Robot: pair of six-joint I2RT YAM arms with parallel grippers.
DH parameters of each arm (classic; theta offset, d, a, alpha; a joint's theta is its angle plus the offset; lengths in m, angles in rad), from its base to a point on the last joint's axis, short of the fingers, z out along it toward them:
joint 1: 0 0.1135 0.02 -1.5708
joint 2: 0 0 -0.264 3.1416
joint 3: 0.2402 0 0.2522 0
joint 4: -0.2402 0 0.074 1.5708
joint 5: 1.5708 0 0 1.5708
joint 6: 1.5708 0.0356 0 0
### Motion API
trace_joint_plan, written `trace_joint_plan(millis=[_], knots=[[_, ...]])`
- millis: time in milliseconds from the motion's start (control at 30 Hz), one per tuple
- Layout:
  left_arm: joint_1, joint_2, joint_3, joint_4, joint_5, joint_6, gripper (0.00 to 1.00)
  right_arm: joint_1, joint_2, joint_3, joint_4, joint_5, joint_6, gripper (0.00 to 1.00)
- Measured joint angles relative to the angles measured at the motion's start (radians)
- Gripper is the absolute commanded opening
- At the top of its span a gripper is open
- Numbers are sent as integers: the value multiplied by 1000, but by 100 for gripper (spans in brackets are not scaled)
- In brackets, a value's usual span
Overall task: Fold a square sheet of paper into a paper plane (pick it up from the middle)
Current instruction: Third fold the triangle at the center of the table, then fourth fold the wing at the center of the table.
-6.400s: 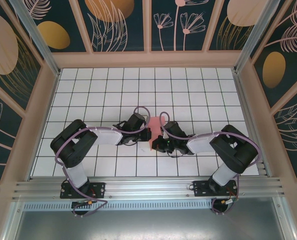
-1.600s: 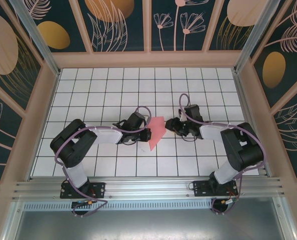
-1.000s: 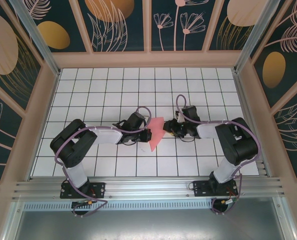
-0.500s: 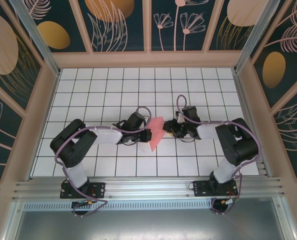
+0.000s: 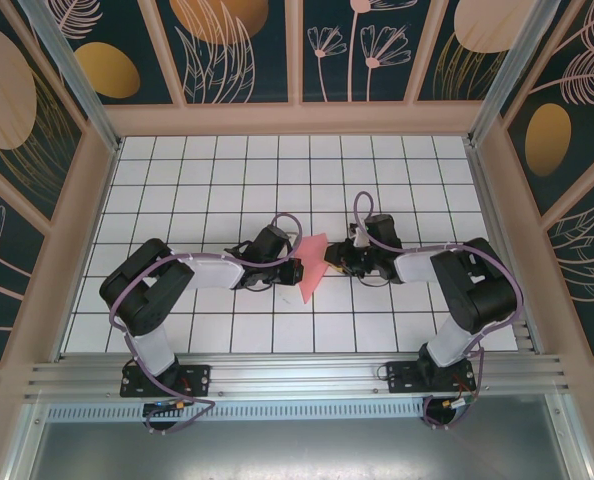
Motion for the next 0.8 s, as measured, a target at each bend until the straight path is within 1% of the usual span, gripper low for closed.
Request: trace_joint_plan(millis=[67,100,133,167,233,267,300,467,567,667,800], knots=[[0,-4,-2,-3,-1,-3,12,1,2,2,0,0,-2,18],[0,-8,-4,-10,-5,-7,16,1,4,3,0,0,-5,15],[0,-13,-8,-13,-11,-13,23,2,7,5,-1,0,-8,11],[0,-19,-11,-15,-14,-20,30,3,11,7,-2,0,-11,10],[-2,-48,-17,-30,-34,-30,40,7,13,11,-11,1,-15,9],[-2,-68,-21,-39,-46,-34,45,10,13,13,-16,2,-16,8],[-2,-93,-27,-48,-62,-41,47,13,13,16,-19,4,-15,7],[-4,-260,-74,-60,-115,-68,49,42,4,24,-46,47,5,4],[-31,-338,-99,-67,-167,-75,49,65,-16,24,-56,79,31,2],[-111,-355,-97,-87,-244,-73,49,89,-43,24,-65,116,72,2],[-229,-298,-66,-154,-340,-65,49,113,-87,24,-72,165,131,2]])
